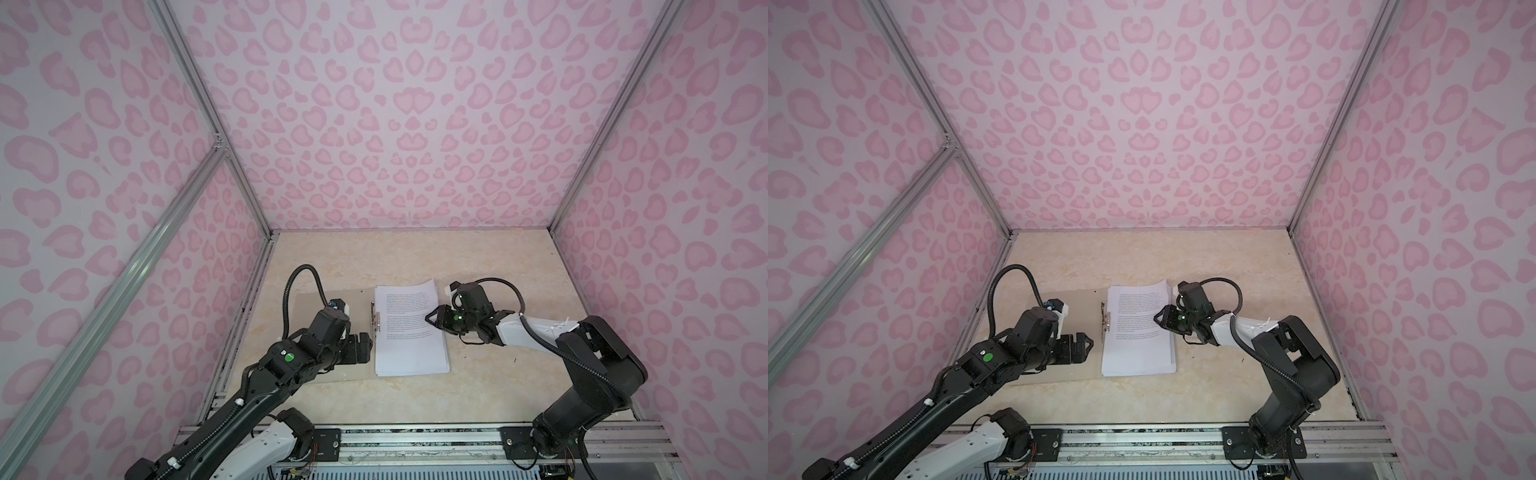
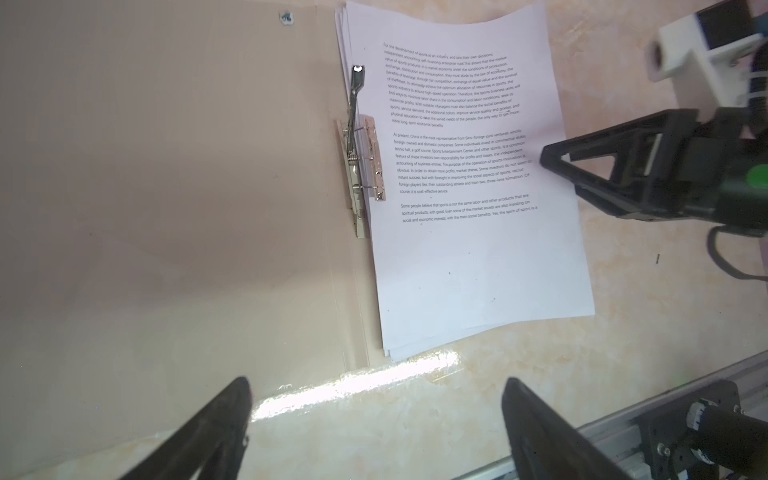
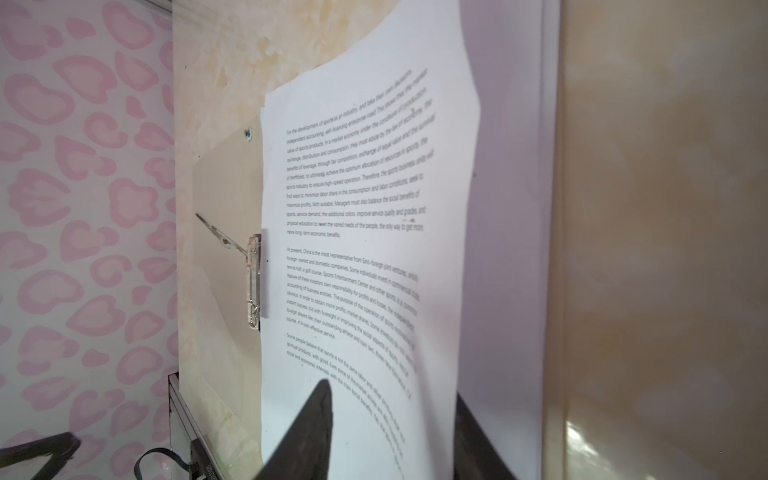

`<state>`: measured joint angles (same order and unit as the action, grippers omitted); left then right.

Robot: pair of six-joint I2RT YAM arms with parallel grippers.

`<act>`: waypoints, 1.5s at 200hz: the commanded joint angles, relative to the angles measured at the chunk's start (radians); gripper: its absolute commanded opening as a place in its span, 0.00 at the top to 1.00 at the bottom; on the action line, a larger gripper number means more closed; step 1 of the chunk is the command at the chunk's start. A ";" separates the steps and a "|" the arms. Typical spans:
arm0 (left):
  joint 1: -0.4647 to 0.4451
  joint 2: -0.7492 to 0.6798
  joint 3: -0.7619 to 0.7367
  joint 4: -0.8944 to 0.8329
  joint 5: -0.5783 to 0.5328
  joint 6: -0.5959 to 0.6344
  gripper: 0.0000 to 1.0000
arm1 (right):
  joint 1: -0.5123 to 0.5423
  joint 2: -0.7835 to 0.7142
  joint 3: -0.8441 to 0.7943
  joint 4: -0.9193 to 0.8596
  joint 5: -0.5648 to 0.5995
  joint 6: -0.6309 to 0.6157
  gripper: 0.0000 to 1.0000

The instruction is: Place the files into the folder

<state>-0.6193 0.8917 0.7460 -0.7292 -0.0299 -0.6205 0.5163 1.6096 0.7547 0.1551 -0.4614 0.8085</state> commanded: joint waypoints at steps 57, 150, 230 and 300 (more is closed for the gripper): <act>0.089 0.296 -0.111 0.329 0.106 -0.091 0.04 | -0.091 0.014 0.052 -0.139 0.031 -0.103 0.20; 0.040 0.557 -0.112 0.565 0.185 -0.036 0.03 | -0.232 0.057 0.052 -0.092 -0.092 -0.134 0.21; -0.110 0.830 0.095 0.641 0.196 -0.080 0.03 | -0.377 0.016 0.005 -0.094 -0.137 -0.154 0.22; -0.132 0.980 0.399 0.596 0.228 -0.030 0.03 | -0.425 -0.027 0.041 -0.155 -0.107 -0.203 0.22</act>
<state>-0.7547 1.8500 1.0641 -0.0372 0.1703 -0.6720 0.0868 1.5890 0.7761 0.0223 -0.5777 0.6346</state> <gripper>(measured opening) 0.966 0.779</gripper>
